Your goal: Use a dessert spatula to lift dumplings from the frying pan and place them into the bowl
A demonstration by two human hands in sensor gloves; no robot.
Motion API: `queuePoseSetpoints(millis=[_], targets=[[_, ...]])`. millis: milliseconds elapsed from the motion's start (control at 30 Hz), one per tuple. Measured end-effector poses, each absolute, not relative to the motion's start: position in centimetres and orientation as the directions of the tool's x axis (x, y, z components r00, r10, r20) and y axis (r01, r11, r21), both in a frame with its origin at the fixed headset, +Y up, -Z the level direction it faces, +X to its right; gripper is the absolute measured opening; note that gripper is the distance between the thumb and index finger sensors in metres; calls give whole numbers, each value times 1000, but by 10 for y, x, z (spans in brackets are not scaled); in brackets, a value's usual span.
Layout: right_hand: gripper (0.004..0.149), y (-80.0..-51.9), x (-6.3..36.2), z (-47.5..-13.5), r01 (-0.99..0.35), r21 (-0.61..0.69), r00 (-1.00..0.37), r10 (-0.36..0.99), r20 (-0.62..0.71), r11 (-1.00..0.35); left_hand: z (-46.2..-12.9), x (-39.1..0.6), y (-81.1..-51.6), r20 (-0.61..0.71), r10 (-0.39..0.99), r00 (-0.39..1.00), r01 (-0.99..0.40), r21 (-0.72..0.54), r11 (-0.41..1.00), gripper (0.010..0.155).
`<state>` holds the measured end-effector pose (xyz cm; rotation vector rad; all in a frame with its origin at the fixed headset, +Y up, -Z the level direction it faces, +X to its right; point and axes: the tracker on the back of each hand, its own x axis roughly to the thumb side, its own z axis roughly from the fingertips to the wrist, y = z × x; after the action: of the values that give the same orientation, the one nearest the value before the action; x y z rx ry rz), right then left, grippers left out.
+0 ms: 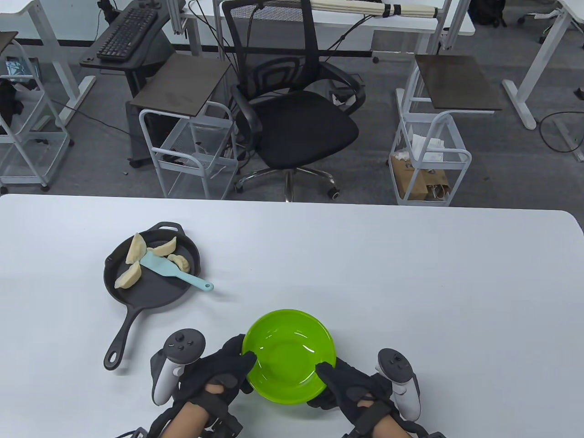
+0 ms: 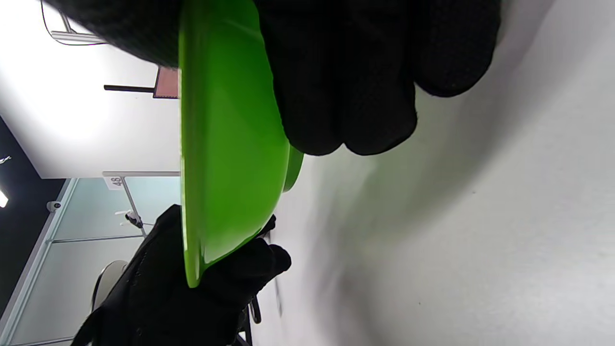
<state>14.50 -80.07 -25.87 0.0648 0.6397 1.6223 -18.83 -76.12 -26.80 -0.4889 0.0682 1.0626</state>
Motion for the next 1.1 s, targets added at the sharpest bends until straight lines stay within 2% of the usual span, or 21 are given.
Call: queuePoseSetpoints(millis=[267, 500, 667, 867, 933, 1100], targets=[[67, -802, 153, -263, -925, 380, -127, 928, -350, 17, -270, -191, -762, -263, 869, 419, -872, -384, 304, 67], [66, -803, 164, -266, -952, 305, -119, 924, -364, -3, -269, -194, -754, -191, 837, 514, -835, -338, 435, 78], [66, -804, 174, -274, -974, 228, -92, 912, -400, 2, -269, -193, -750, -144, 708, 691, -713, -298, 634, 87], [68, -808, 199, -291, -999, 17, 27, 871, -491, 40, -269, -189, -751, -135, 682, 719, -684, -311, 660, 87], [68, -810, 211, -300, -993, -106, 97, 864, -493, 51, -269, -189, -751, -133, 678, 723, -680, -304, 667, 87], [68, -808, 234, -318, -965, -262, 154, 850, -504, 19, -269, -190, -751, -133, 685, 716, -689, -292, 664, 85]])
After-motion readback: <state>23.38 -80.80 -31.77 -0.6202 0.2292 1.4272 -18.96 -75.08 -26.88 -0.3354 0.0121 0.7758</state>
